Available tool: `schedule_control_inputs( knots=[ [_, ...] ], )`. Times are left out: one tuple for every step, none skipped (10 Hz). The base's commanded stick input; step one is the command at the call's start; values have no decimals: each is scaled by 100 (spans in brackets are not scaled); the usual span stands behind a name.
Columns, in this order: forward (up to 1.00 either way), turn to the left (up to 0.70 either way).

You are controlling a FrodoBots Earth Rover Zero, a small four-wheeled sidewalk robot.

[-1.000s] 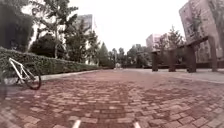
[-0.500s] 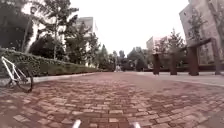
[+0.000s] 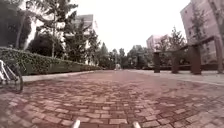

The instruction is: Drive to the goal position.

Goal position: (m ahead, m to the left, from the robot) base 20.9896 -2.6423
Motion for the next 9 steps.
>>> schedule_control_inputs(
  knots=[
    [70, -6],
    [70, 0],
    [70, 0],
    [70, -5],
    [70, -6],
    [70, -1],
    [70, 0],
    [70, -9],
    [70, -5]
  ],
)
